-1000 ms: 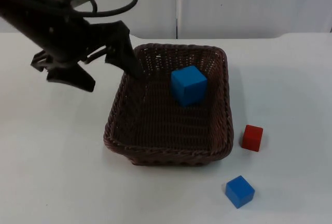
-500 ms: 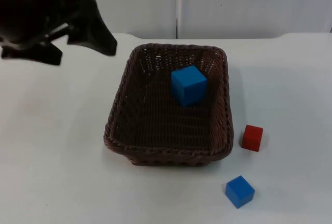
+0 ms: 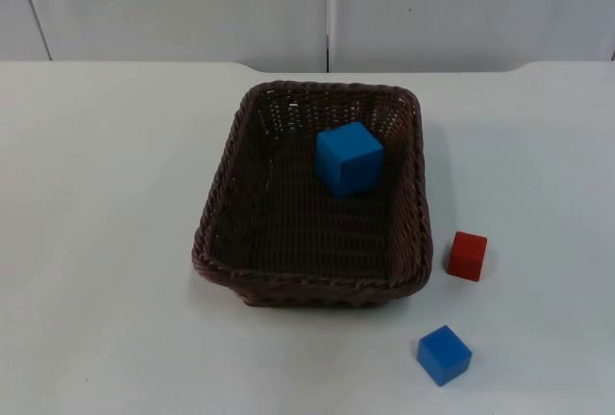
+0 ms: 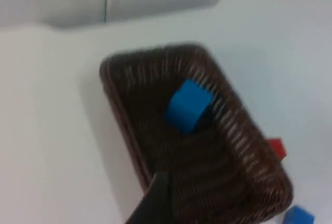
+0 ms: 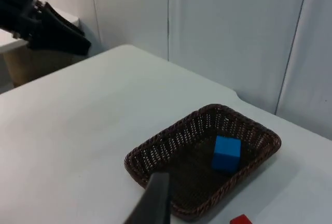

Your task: Pick up the basket with the left hand and place the largest block into the basket with the right hand.

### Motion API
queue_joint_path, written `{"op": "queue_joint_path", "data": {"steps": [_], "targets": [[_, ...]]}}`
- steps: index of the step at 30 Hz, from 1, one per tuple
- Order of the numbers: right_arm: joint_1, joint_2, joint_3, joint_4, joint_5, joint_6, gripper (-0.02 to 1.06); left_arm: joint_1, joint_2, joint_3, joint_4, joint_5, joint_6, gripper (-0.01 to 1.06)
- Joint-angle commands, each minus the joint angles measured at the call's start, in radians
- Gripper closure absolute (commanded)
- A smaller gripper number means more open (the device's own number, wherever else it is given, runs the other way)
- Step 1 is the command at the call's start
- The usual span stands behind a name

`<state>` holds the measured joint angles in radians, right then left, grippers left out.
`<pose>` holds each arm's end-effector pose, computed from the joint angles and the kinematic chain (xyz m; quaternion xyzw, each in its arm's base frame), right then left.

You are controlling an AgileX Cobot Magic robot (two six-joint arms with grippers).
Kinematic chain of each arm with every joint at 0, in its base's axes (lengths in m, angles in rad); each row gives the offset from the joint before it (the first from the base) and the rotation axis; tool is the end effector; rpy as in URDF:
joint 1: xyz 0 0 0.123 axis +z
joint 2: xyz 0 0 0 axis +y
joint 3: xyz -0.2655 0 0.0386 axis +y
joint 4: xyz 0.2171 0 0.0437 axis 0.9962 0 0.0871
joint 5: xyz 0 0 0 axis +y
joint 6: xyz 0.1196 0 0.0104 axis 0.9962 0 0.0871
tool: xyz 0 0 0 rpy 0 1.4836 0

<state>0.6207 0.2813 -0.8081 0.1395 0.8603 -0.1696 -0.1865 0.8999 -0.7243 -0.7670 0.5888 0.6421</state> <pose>0.0229 0.0320 0.3521 -0.2997 0.7274 0.2050 0.5823 0.1700 -0.0792 0.3034 0.1620 0.8424 -0.2230 0.4630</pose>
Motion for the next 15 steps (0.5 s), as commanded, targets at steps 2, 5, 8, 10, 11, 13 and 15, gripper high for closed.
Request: {"op": "queue_joint_path", "data": {"steps": [2,5,8,10,11,13,15], "targets": [[-0.001,-0.072,0.035,-0.001,0.025,0.008,0.20,-0.002,-0.129,0.021,0.007,0.012,0.005,0.16],[-0.001,-0.112,0.053,-0.001,0.060,0.009,0.20,-0.002,-0.203,0.040,0.028,0.032,0.005,0.16],[-0.001,-0.148,0.077,-0.001,0.095,0.023,0.20,-0.002,-0.277,0.052,0.052,0.066,-0.001,0.16],[-0.001,-0.188,0.103,-0.001,0.116,0.043,0.20,-0.002,-0.357,0.084,0.064,0.088,-0.025,0.16],[-0.001,-0.218,0.122,-0.001,0.127,0.046,0.20,-0.002,-0.391,0.102,0.069,0.088,-0.047,0.16],[-0.001,-0.242,0.131,-0.001,0.130,0.046,0.20,-0.002,-0.418,0.120,0.083,0.085,-0.068,0.16],[-0.001,-0.281,0.152,-0.001,0.131,0.046,0.20,-0.002,-0.481,0.146,0.153,0.089,-0.141,0.16]]}}
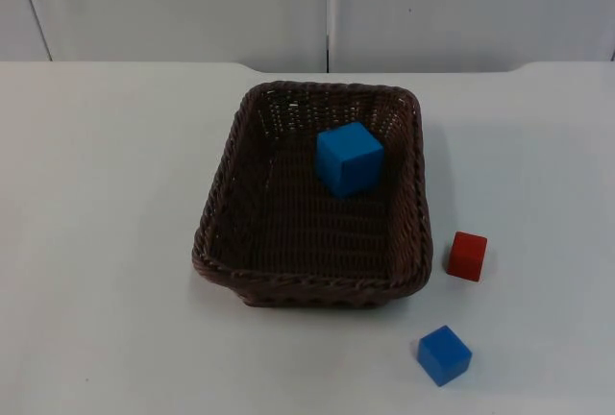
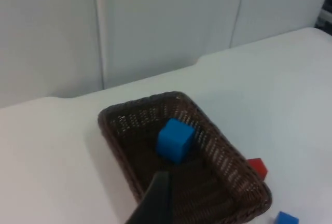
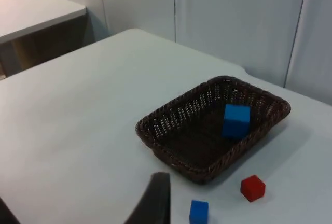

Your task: Pick up the basket with the left hand and place the largest block into the basket with the right hand.

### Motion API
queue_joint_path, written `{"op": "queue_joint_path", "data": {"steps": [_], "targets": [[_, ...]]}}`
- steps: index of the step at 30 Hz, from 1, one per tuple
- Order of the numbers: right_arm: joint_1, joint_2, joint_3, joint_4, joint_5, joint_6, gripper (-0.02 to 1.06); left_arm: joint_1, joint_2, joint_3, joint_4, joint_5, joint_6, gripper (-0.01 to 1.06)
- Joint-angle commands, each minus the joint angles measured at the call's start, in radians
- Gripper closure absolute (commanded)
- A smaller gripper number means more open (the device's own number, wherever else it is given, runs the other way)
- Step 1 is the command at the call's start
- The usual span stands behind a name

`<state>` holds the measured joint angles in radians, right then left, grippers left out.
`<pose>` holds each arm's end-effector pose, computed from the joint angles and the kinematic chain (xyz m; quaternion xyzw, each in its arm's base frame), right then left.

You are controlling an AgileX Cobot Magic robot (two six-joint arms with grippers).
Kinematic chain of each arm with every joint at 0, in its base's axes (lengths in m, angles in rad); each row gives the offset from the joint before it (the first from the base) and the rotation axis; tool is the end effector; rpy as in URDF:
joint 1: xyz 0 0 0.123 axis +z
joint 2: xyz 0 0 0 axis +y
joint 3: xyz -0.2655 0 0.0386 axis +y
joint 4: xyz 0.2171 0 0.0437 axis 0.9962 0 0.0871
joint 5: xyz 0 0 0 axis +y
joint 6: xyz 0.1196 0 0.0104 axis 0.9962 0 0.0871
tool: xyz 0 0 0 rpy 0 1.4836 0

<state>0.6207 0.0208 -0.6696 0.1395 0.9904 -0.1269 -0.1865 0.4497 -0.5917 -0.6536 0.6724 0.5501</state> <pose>-0.0102 0.0099 0.3036 -0.2932 0.7327 0.2165 0.5747 0.0813 -0.0616 0.3106 0.1899 0.7848 -0.2067 0.5526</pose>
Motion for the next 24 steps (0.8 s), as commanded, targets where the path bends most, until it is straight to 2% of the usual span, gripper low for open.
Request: {"op": "queue_joint_path", "data": {"steps": [1,4,7,9,15,23,24], "targets": [[-0.001,-0.021,0.018,-0.001,0.011,0.003,0.20,-0.002,-0.061,0.023,0.078,0.012,-0.103,0.16],[0.008,-0.021,0.031,-0.003,0.084,0.007,0.20,-0.002,-0.139,0.030,0.230,0.058,-0.247,0.16],[0.004,-0.021,0.042,-0.003,0.086,0.007,0.20,-0.002,-0.173,0.030,0.285,0.090,-0.299,0.16],[0.004,-0.021,0.064,-0.003,0.086,0.007,0.20,-0.002,-0.237,0.030,0.354,0.139,-0.348,0.16],[0.004,-0.021,0.115,-0.003,0.086,0.032,0.20,-0.002,-0.349,0.030,0.485,0.222,-0.436,0.16],[0.004,-0.021,0.156,-0.011,0.087,0.059,0.20,-0.002,-0.445,0.030,0.574,0.279,-0.508,0.16],[0.004,-0.021,0.156,-0.014,0.087,0.065,0.20,-0.002,-0.450,0.030,0.584,0.310,-0.508,0.16]]}}
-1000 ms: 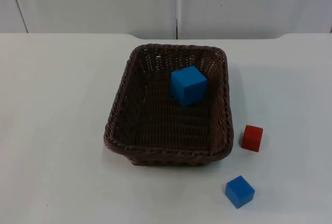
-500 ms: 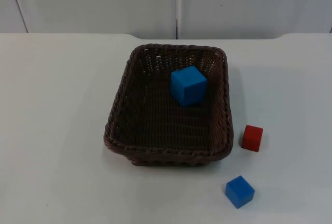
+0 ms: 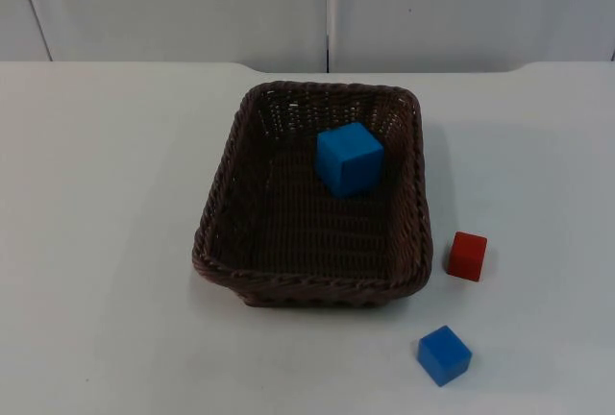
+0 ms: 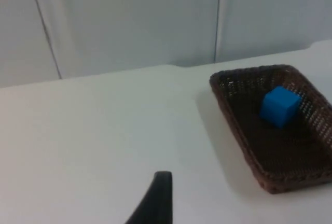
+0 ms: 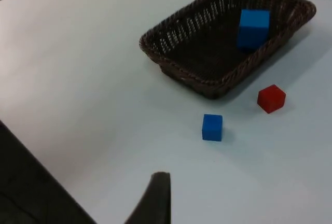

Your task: Pick up the basket with the left hand and place the largest block into the basket with the right hand.

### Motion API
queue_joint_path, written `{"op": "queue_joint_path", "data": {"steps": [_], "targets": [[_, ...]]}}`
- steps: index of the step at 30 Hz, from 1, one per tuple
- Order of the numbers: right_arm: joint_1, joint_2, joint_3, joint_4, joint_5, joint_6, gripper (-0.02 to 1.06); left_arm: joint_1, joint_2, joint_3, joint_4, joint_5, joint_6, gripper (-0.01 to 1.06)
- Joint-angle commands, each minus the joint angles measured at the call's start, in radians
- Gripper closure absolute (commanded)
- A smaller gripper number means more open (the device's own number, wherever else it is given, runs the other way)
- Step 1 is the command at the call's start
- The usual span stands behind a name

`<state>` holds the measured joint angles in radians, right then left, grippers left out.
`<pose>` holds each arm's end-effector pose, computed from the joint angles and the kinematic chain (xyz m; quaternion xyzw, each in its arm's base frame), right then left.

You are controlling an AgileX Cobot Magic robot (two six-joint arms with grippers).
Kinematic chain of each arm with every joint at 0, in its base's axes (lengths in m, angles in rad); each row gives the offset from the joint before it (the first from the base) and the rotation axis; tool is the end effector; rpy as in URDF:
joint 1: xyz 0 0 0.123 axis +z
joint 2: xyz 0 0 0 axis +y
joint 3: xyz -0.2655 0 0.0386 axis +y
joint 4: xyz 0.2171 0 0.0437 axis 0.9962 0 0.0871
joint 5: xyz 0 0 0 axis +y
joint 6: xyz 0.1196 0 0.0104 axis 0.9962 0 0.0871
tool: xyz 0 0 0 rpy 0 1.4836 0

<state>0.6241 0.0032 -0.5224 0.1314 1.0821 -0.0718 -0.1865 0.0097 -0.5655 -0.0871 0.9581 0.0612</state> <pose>-0.0019 0.0157 0.2538 -0.2941 0.7996 0.2047 0.4819 0.0084 -0.0103 0.2789 0.1005 0.8023 -0.0802 0.5830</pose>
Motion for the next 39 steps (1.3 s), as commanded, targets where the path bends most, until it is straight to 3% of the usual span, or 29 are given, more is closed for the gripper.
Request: {"op": "queue_joint_path", "data": {"steps": [1,15,28,32,35,39], "targets": [[0.001,-0.003,0.009,-0.015,-0.004,0.010,0.20,-0.002,-0.010,0.008,0.025,0.042,-0.019,0.16],[0.001,-0.003,0.009,-0.072,-0.004,0.056,0.20,-0.002,-0.010,0.069,0.072,0.116,-0.026,0.16],[0.001,-0.003,0.009,-0.083,-0.002,0.058,0.20,-0.002,-0.010,0.071,0.072,0.116,-0.026,0.16],[0.001,-0.003,0.009,-0.122,-0.002,0.065,0.20,-0.002,-0.010,0.071,0.072,0.116,-0.026,0.16],[0.001,-0.003,0.007,-0.188,-0.002,0.136,0.20,-0.002,-0.010,0.071,0.072,0.116,-0.026,0.16],[0.001,-0.003,0.007,-0.157,-0.002,0.099,0.20,-0.002,-0.010,0.071,0.072,0.116,-0.026,0.16]]}}
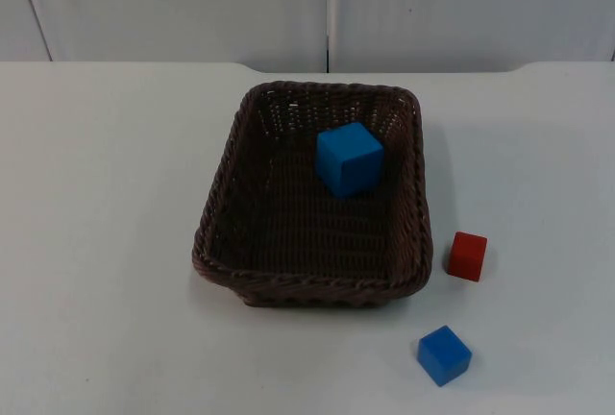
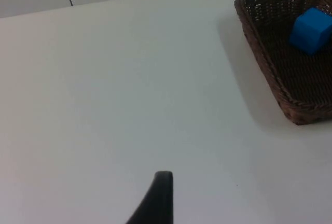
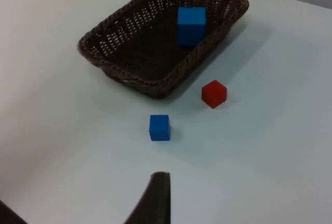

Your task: Pick up the basket with the left hand and place the largest block into the basket with the right hand.

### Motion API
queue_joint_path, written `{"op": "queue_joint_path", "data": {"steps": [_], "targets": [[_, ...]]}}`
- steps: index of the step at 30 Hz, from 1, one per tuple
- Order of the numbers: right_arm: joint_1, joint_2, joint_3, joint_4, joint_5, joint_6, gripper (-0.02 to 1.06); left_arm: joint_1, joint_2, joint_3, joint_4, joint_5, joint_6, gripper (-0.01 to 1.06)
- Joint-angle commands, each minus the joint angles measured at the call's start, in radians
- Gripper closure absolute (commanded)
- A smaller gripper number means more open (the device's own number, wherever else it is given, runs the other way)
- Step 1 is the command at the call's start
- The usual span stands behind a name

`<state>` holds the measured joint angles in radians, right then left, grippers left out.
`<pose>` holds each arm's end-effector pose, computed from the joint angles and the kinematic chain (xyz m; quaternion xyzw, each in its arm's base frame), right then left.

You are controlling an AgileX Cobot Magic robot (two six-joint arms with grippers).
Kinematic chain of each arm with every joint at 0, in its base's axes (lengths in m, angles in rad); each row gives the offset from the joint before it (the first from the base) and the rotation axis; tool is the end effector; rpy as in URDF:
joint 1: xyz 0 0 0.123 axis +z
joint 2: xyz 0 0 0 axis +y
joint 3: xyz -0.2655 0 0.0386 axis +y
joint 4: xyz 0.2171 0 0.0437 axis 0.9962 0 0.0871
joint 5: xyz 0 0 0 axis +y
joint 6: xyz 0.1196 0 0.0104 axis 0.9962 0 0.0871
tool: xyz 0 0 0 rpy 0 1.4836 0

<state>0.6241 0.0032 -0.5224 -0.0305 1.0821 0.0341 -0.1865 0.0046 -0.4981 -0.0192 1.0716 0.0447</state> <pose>0.0085 0.0021 0.2531 -0.2473 0.8171 0.1538 0.4975 0.0104 -0.0040 0.2475 0.0993 0.8519 -0.0460 0.5121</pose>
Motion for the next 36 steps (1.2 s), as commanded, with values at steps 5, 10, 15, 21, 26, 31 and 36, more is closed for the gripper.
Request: {"op": "queue_joint_path", "data": {"steps": [5,10,15,21,26,31,36], "targets": [[0.001,-0.003,0.007,0.031,-0.002,-0.047,0.20,-0.002,-0.005,0.004,0.004,0.003,-0.009,0.16],[0.001,-0.003,0.007,0.031,-0.002,-0.047,0.20,-0.002,-0.005,0.004,0.004,0.003,-0.009,0.16],[0.001,-0.003,0.007,0.037,-0.002,-0.051,0.15,-0.002,-0.005,0.004,0.004,0.003,-0.009,0.00],[0.001,-0.003,0.007,0.037,-0.002,-0.051,-0.01,-0.002,-0.005,0.004,0.004,0.003,-0.009,0.00],[0.001,-0.003,0.007,0.037,-0.002,-0.051,-0.01,-0.002,-0.005,0.004,0.004,0.003,-0.009,0.00],[0.001,-0.003,0.007,0.037,-0.002,-0.051,-0.01,-0.002,-0.005,0.004,0.004,0.003,-0.009,0.00],[0.001,-0.003,0.007,0.031,-0.004,-0.051,-0.01,-0.002,-0.005,0.004,0.004,0.003,-0.009,0.00]]}}
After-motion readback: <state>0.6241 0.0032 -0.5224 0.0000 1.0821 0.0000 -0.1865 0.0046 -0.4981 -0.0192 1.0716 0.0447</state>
